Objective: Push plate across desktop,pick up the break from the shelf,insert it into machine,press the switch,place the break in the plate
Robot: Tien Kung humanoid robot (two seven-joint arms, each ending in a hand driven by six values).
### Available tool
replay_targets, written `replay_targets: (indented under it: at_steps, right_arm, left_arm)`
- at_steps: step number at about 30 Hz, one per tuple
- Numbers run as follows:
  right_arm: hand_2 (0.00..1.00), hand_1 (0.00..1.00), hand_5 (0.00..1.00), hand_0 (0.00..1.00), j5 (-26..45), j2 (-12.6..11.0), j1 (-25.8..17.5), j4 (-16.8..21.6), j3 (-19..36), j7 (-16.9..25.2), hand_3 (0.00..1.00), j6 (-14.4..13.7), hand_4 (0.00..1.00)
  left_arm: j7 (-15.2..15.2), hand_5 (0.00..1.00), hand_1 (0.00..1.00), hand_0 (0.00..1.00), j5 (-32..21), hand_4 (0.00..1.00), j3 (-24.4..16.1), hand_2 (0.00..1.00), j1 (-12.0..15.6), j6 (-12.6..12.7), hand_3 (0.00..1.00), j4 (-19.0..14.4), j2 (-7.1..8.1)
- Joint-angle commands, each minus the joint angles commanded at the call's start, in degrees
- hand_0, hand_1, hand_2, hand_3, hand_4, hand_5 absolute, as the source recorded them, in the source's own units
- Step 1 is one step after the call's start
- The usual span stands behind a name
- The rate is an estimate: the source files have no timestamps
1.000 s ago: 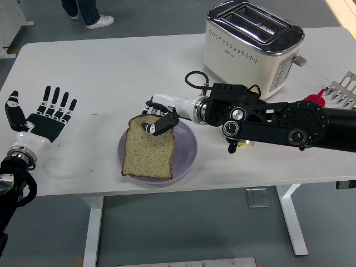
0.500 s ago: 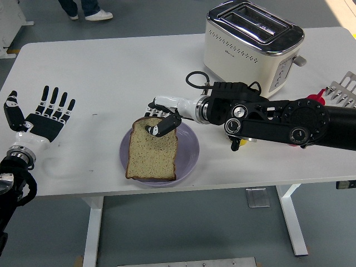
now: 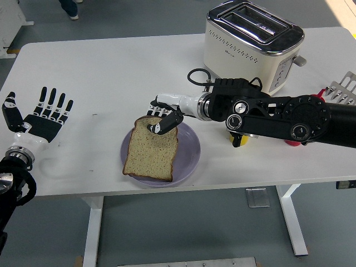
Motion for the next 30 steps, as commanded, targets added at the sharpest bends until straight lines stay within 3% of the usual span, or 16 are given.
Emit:
replay_targets:
  at_steps: [23, 30]
  right_arm:
    - [0.695, 0.65, 0.256, 0.575, -0.78, -1.35, 1.45, 0.42, 1.47, -1.06, 0.68, 2.17, 0.638]
    - [0.692, 0.645, 0.264, 0.571, 0.83, -3.89, 2.09, 2.81, 4.56, -1.34, 0.676, 2.64, 0.648]
  left_arm:
    - [-0.05, 0.998, 0.748, 0.786, 0.04, 0.771, -0.05, 0.702, 0.09, 0.06, 0.698, 0.31, -0.02]
    - [-0.12, 0.998, 0.748, 0.786, 0.07, 0.771, -0.25, 0.702, 0.28, 0.1, 0.699, 0.28, 0.0]
